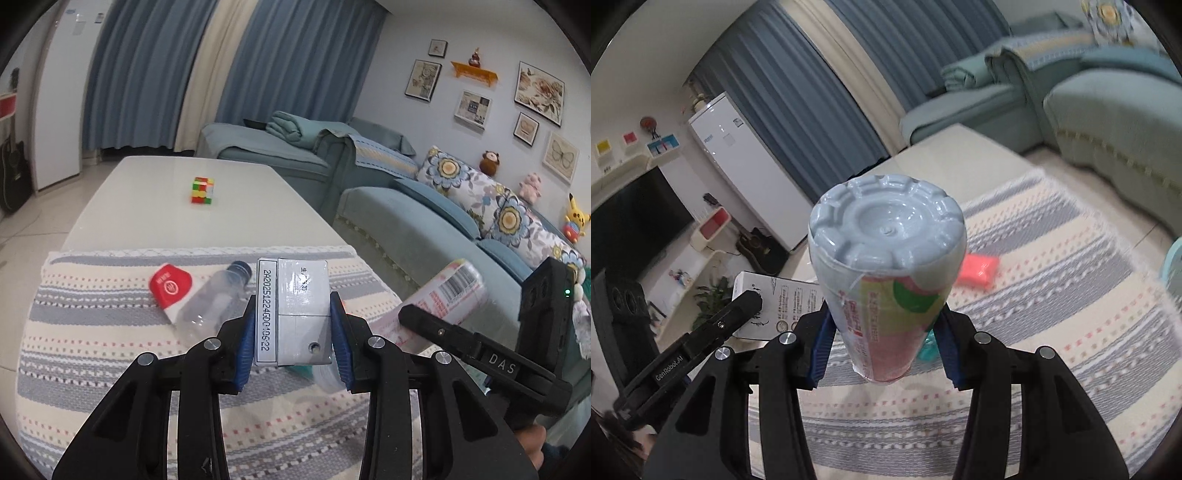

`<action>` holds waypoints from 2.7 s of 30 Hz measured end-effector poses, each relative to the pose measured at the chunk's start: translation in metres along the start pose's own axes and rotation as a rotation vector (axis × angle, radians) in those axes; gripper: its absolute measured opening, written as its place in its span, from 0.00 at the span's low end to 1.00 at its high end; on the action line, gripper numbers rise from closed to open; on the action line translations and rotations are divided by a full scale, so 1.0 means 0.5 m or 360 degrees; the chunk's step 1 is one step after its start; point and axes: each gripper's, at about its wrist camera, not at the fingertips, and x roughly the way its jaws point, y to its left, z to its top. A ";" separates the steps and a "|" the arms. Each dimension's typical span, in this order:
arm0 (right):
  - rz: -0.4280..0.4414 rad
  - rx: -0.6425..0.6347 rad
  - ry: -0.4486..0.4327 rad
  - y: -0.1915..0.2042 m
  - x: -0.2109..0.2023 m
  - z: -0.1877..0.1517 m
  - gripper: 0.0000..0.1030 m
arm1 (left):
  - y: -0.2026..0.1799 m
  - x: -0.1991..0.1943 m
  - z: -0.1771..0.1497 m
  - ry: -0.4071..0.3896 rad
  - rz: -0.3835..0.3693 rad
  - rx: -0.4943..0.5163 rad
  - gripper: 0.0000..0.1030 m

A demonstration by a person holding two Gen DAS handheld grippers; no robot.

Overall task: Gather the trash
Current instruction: 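Carry the pink bottle and white carton with both tools over the blue basket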

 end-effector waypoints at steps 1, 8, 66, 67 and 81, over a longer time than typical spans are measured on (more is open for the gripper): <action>-0.0025 -0.0030 -0.0023 0.002 -0.008 -0.001 0.45 | -0.005 0.002 -0.002 0.0015 0.0002 0.0006 0.34; -0.0106 -0.0085 -0.0132 -0.006 -0.069 0.015 0.45 | -0.020 0.005 0.002 0.0067 0.0052 0.0025 0.34; -0.0981 0.0486 -0.0405 -0.627 -0.517 0.079 0.45 | -0.727 0.254 -0.178 0.0273 -0.0206 0.0388 0.34; -0.0984 0.0514 -0.0370 -0.642 -0.510 0.074 0.45 | -0.729 0.268 -0.195 0.0305 -0.0208 0.0369 0.34; -0.0850 0.0762 -0.0180 -0.733 -0.469 0.052 0.45 | -0.737 0.374 -0.286 0.0441 -0.0250 0.0241 0.34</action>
